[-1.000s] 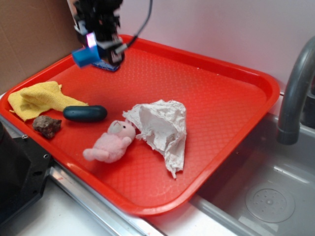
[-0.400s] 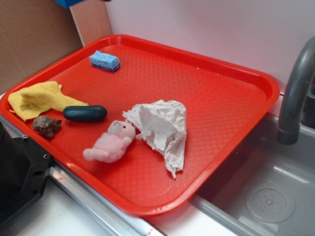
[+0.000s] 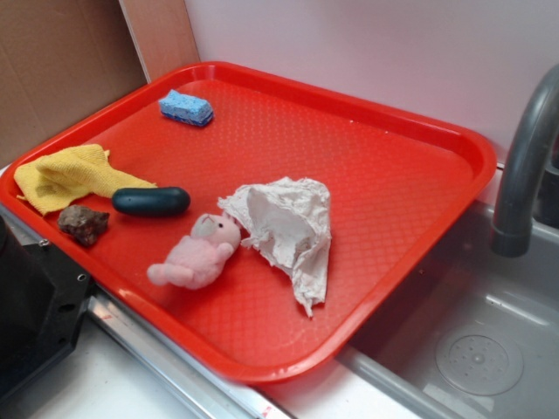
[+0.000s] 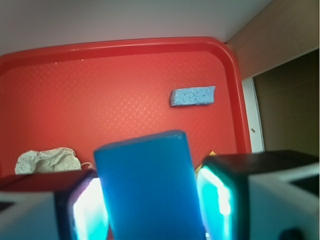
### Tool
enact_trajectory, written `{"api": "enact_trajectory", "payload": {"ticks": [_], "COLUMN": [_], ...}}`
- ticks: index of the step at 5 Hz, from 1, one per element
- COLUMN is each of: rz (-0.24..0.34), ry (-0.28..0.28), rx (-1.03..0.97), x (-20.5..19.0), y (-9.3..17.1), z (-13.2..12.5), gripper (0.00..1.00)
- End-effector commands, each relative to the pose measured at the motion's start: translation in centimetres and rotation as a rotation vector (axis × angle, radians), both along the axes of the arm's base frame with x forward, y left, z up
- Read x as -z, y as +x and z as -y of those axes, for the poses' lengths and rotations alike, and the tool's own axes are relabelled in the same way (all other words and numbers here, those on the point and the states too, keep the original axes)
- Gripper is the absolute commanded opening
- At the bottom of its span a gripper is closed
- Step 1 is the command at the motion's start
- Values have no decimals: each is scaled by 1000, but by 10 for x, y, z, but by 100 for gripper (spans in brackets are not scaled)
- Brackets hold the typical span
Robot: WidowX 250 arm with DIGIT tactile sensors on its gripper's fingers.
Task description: Grab the blue block.
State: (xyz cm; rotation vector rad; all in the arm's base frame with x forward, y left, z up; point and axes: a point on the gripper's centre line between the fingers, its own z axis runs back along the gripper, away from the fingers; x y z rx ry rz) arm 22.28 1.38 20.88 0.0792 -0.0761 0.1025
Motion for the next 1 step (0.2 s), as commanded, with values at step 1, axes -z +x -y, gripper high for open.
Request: {"api": "enact_trajectory", "payload": {"ticks": [1], "rz": [68], "ry": [-29], "rx": [-58], "x": [-8], "y": [-6], "z": [-9], "gripper": [0]}}
